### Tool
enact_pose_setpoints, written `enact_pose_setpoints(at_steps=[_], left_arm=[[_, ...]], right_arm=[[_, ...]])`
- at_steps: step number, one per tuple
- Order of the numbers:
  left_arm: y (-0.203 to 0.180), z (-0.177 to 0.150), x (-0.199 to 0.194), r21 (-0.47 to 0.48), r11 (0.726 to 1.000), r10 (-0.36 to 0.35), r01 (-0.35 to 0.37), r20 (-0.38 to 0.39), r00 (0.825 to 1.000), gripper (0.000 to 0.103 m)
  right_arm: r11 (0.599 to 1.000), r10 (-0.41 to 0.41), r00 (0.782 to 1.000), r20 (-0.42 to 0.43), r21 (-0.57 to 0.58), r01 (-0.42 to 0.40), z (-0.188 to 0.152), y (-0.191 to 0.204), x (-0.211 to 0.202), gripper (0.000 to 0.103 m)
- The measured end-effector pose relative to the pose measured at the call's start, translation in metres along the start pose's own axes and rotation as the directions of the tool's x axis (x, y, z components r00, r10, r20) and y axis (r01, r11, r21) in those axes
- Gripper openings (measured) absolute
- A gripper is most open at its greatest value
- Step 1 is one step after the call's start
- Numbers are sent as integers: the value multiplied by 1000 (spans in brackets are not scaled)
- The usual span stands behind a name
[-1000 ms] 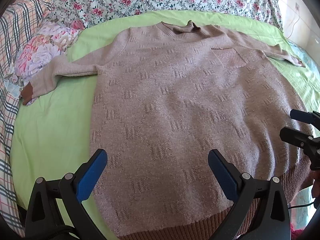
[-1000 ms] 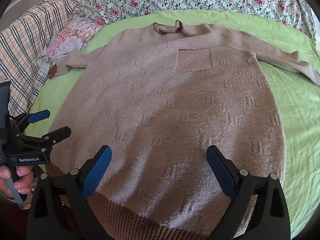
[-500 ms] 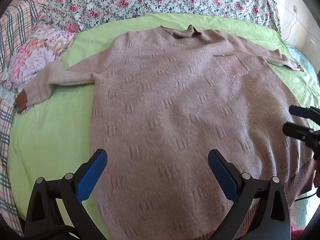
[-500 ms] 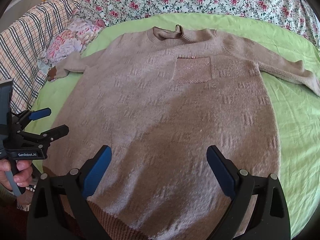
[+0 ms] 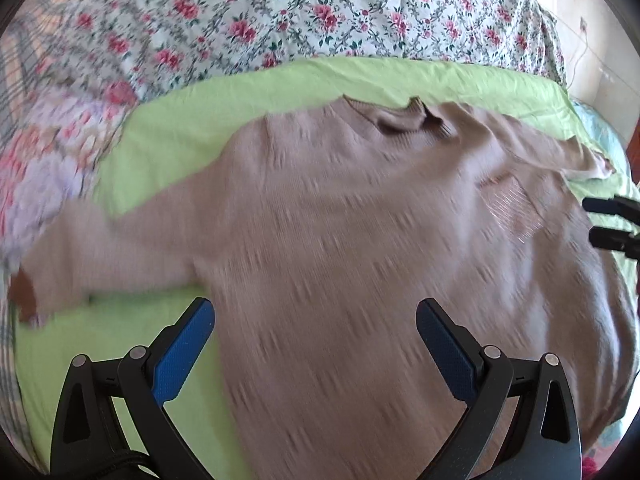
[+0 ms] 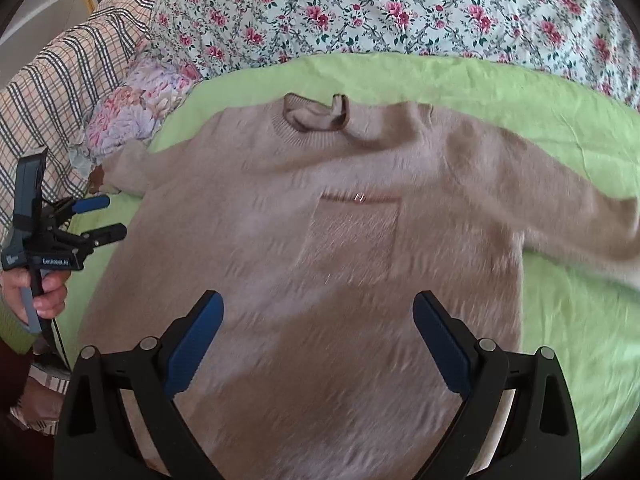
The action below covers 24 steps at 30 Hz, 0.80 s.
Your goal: Fold small clothes
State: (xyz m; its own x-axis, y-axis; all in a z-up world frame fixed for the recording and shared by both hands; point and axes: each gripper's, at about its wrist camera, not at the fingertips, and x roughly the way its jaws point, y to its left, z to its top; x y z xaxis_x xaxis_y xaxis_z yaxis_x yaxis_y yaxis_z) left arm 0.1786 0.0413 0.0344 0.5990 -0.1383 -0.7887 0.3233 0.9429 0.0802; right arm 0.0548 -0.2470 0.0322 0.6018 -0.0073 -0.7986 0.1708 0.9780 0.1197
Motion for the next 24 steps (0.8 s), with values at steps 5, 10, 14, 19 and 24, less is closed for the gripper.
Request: enact_pose_setpoints(at_steps=[5,10,14,19,24], left_arm=[[24,51,46,51,999,-17,16,7,1000,101],[48,94,89,85,996,-28,26,17,999,101],[66,127,131,108,992,-69,68,-3,998,101],[76,146,172,92,986,-133,138,-60,989,99],[66,143,189,139,973,-175,184,-71,982,45]], right_arm=[[1000,6,999,-34,-10,-6,42,-34,25,95],[999,-15,999,-32,-32,14,89,-76,53,89],[998,-44,999,-20,-50,43,126,-109,77,86],[994,-21,999,-49,-108,15,158,-129,115,79],[984,-71,989,-128,-173,48,155,-131,156,49]])
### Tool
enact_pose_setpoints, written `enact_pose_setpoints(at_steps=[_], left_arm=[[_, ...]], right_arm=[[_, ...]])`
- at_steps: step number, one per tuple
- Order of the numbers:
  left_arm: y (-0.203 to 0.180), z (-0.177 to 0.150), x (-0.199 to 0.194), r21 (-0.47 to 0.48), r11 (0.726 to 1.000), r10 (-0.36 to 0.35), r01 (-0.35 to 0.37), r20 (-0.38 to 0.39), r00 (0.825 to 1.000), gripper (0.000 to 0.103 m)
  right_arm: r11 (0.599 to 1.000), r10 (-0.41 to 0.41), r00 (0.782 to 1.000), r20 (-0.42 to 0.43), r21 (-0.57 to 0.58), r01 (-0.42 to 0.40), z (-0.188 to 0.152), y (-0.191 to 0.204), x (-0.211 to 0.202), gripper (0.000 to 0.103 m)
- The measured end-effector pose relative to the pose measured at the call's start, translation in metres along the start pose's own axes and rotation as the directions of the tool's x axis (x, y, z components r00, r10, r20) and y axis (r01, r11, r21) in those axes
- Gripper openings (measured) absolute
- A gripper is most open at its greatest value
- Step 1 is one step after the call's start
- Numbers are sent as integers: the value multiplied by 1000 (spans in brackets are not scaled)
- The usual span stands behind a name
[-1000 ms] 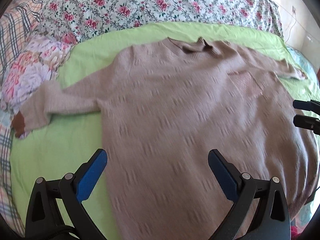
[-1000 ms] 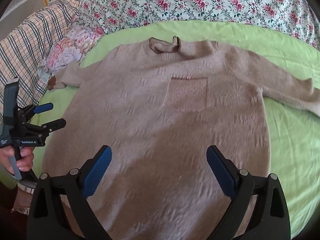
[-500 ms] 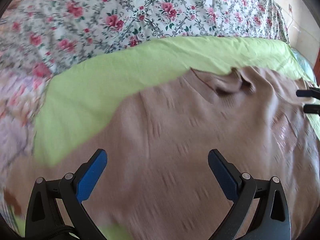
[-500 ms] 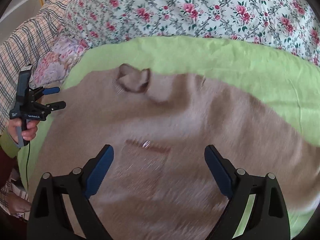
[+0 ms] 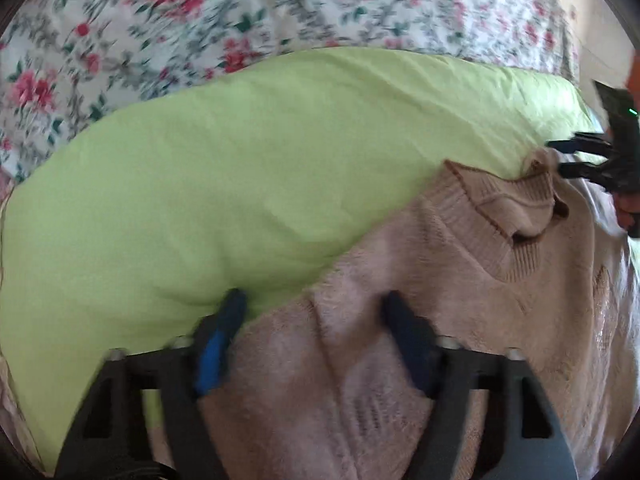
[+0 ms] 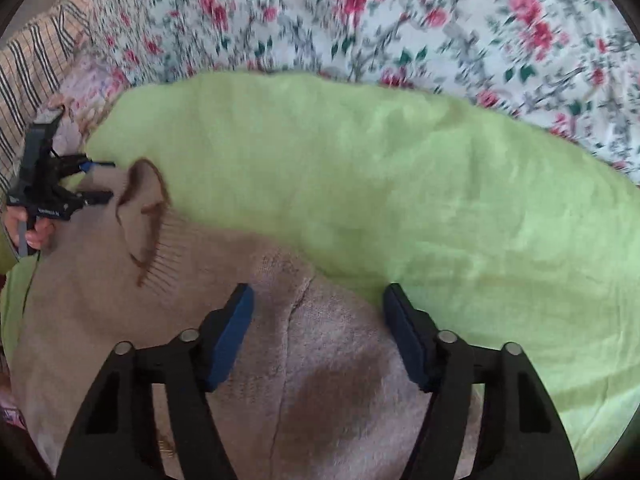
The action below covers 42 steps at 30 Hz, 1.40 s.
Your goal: Fold small clothes
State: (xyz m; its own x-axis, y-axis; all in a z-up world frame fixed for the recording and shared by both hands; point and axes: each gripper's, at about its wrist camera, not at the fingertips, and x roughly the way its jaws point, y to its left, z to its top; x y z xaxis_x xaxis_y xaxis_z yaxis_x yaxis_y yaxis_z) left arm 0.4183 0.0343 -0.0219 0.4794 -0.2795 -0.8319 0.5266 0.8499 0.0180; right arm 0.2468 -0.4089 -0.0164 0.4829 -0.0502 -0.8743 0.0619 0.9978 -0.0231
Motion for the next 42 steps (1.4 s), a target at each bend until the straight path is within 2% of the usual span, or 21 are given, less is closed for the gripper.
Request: enact_pose_setpoints(at_steps=[1,2,4,6,8,11,15,17,19,20,21,22,24,26,29,31,32,33,35,38,42], left_arm=[[-4,-2,-1,18,1000,-2,2,5,1000,32],[-10,-4,-3,38,999,-3,3,13,1000,6],[-21,-9,-13,54,998,43,-46,51,998,6],[-33,-10,-25,65,990,121,-128,95,988,6],[-35,-2,-38,28,982,183,-188,136,974,6],[-24,11,-31,-42,967,256,-253,127,958,6],[-11,9,-4,-90,955,290,-284,63,955,6],[-13,7,7,-80,946,319,-315,46,946,7],[-13,10,8,-86,942,328,-324,34,944,9],[-11,12,4,-96,939,333,-330,18,943,16],[-9,15,0,-108,938,332,-329,11,943,23],[-9,17,-6,-124,938,327,-323,11,945,28],[-4,15,-28,-163,935,322,-315,20,947,42],[-3,7,-53,-199,928,328,-314,37,944,46],[-17,-14,-85,-224,932,306,-286,56,950,49],[-28,-30,-101,-233,936,286,-263,71,956,54],[-38,-41,-110,-239,942,259,-233,80,963,57],[-48,-50,-115,-242,945,248,-221,83,965,59],[-65,-74,-127,-254,948,221,-192,91,971,59],[-88,-88,-121,-274,949,182,-155,75,980,59],[-108,-105,-115,-315,942,129,-112,34,991,59]], right_arm=[[1000,-16,1000,1,0,16,-2,0,1,23],[1000,-3,1000,4,19,3,-3,0,-1,12],[998,-20,998,56,57,17,-6,-1,-16,8],[994,-82,990,111,85,73,-6,-1,-36,7],[984,-106,979,173,160,79,-1,-10,-54,7],[969,-159,974,161,216,123,1,-17,-42,7],[953,-189,976,106,259,156,-4,-21,-14,7],[946,-196,975,100,281,162,-6,-23,-9,7],[943,-186,977,101,299,149,-4,-24,-16,14],[941,-167,980,103,312,128,-5,-27,-18,20],[937,-163,981,105,327,120,-5,-29,-26,32],[933,-169,978,121,338,119,-7,-28,-39,39],[924,-185,971,149,363,121,-14,-27,-66,40],[907,-195,966,170,405,112,-40,-37,-97,42],[871,-217,959,183,480,106,-86,-54,-140,46],[834,-260,950,173,536,131,-133,-70,-170,47],[819,-274,948,161,555,142,-138,-68,-168,48],[794,-297,943,147,586,159,-160,-78,-180,49],[722,-347,931,112,665,189,-203,-95,-198,50],[577,-415,907,72,792,201,-261,-129,-229,52],[414,-474,878,69,897,153,-310,-171,-255,52]])
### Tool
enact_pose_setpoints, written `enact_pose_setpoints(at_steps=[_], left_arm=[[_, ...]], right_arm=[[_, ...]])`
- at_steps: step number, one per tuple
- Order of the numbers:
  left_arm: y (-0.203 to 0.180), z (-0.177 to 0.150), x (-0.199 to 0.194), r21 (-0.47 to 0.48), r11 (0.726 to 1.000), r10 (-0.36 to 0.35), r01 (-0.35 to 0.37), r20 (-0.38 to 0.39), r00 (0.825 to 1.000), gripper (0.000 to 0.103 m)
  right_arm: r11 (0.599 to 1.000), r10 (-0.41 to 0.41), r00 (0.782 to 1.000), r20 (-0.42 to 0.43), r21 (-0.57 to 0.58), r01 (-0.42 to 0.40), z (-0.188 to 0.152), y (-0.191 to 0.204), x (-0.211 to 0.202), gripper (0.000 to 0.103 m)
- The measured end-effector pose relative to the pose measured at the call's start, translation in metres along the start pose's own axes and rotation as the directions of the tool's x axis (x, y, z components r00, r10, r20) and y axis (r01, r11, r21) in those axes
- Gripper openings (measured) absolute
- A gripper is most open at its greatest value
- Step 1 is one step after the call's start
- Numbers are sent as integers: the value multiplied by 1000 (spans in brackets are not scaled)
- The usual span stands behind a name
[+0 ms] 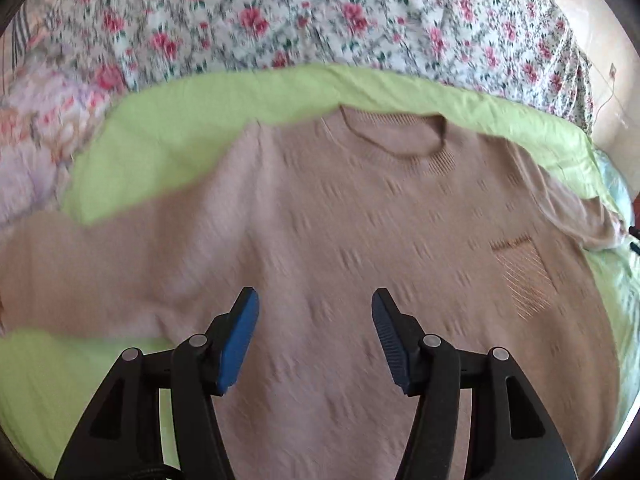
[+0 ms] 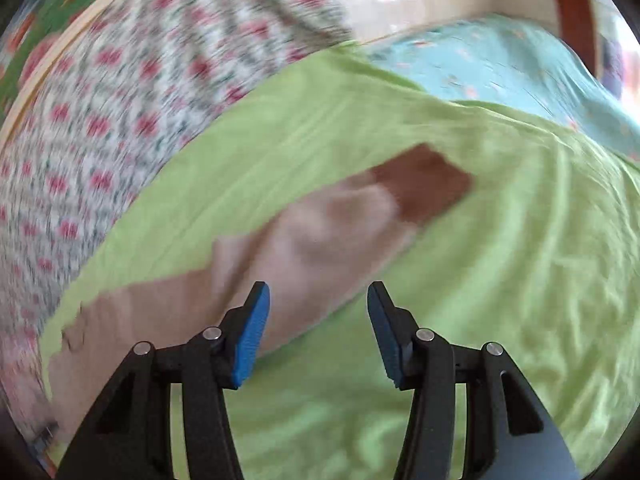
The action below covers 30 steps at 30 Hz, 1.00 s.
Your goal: Fold small clothes
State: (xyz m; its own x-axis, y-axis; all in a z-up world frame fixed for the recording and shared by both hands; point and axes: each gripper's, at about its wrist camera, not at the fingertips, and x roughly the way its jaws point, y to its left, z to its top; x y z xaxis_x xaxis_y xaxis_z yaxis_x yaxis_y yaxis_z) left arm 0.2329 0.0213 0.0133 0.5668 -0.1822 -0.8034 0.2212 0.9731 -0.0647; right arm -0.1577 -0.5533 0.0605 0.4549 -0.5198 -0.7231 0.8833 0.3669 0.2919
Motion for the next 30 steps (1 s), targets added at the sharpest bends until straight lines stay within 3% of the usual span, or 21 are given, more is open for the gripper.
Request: enact_pose_setpoints(at_steps=[4,7,8,9,10,14,17,21,27,30], left_arm=[[-8,-19,4,-41,999,-30,29,-32,999,60],[-15,-29,8,-46,998,-40,37,-59,997,60],[-18,-34,11,-47,998,-44,40,-73,996,60],[-19,-36,12,-48,998,-44,41,-80,996,60],[-20,-38,13,-50,998,-45,41,-87,995,60],[-24,-44,11,-58,997,-64,59,-86,994,61],[-26,-45,6,-61,995,-83,78,-82,993,62],[-25,-48,-3,-78,992,-109,104,-67,992,64],[-14,-55,-14,-126,979,-165,158,-46,985,65],[-4,-58,-18,-155,969,-199,192,-31,980,65]], right_arm=[[994,19,998,55,111,-25,26,-26,14,52],[991,1,1000,8,134,-2,40,-33,43,52],[991,-12,1000,-6,131,13,40,-31,51,47],[992,-17,1000,-14,122,19,39,-27,56,21],[994,-2,1000,-24,107,4,38,-18,57,7],[991,127,991,43,-58,-124,21,45,26,7],[950,269,963,6,-164,-264,-4,108,6,7],[862,429,892,-142,-230,-451,-55,193,-1,7],[713,583,711,-393,-172,-680,-147,309,9,7],[673,596,646,-477,-143,-726,-187,354,19,7]])
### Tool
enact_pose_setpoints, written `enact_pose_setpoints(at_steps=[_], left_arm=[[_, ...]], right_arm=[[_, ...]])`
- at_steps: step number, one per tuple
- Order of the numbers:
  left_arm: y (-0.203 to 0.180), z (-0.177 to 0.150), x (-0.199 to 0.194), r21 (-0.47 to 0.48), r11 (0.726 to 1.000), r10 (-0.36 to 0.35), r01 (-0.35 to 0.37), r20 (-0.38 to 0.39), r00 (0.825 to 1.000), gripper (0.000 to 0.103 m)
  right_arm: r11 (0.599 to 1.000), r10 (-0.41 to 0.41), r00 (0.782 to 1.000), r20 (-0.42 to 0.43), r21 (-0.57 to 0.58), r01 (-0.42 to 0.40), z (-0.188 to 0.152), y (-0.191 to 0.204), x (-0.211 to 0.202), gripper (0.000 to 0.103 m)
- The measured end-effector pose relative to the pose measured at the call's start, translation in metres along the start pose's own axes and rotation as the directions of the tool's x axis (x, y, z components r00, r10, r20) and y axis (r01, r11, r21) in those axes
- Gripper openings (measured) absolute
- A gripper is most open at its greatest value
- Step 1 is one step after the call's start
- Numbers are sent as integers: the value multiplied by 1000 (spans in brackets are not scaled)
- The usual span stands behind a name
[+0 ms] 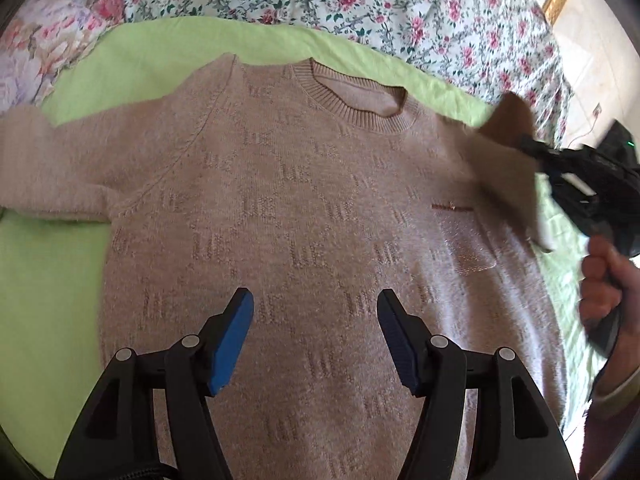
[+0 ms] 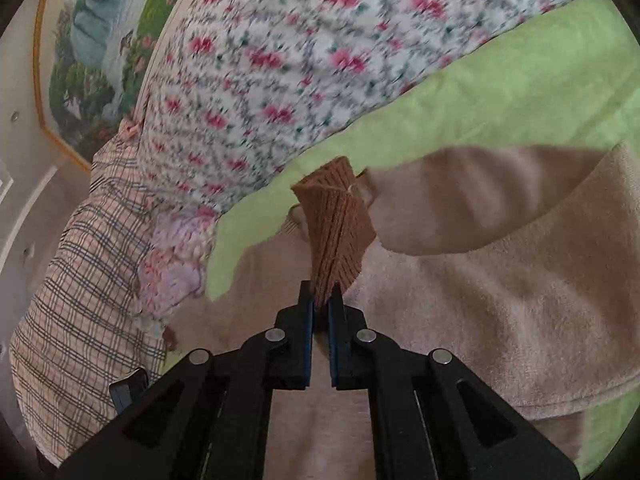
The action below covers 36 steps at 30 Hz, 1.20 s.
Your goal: Fold small clothes
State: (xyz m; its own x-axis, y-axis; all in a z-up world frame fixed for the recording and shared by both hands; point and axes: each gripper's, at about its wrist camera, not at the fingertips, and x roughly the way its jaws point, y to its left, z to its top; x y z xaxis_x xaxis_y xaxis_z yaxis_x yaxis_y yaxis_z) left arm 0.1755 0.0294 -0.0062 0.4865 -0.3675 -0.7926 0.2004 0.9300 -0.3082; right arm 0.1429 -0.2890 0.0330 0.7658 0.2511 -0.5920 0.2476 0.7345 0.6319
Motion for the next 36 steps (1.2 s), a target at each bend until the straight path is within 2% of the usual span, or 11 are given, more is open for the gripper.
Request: enact_pose_setpoints(at_steps=[8,11,13,19,22,23,24,25,28,31,36], left_arm=[[24,3,0,-59,996,-69,69,4,998,65],[23,10,11,-58,995,-85,85,-5,996,65],[21,16,21,-52,995,-91,90,-14,996,66],[21,46,61,-111,978,-181,176,-40,983,72],[25,59,71,-144,969,-203,199,-13,979,64],[22,63,74,-137,971,-197,195,-1,980,47],[22,65,77,-130,972,-198,196,0,980,16],[21,67,80,-126,972,-200,197,-6,980,5],[14,72,63,-68,984,-164,166,37,986,7],[22,75,19,-35,991,-120,128,177,977,7],[61,73,35,-116,988,-92,104,103,990,8]], right_arm=[[996,84,978,-193,6,-84,-34,41,112,7],[995,97,967,-236,36,-91,-41,37,129,13],[994,107,963,-246,53,-97,-44,35,129,29],[998,66,991,-116,23,-63,-38,24,67,35],[999,22,999,-35,26,-22,-41,13,25,35],[1000,7,1000,-15,30,-7,-42,11,16,35],[999,-10,1000,6,36,9,-44,6,5,35],[999,-30,999,28,45,29,-45,1,-6,35],[994,-80,994,80,74,74,-48,-15,-36,35],[982,-176,976,128,91,165,-46,-36,-64,35],[955,-282,952,123,134,266,-26,-78,-73,35]])
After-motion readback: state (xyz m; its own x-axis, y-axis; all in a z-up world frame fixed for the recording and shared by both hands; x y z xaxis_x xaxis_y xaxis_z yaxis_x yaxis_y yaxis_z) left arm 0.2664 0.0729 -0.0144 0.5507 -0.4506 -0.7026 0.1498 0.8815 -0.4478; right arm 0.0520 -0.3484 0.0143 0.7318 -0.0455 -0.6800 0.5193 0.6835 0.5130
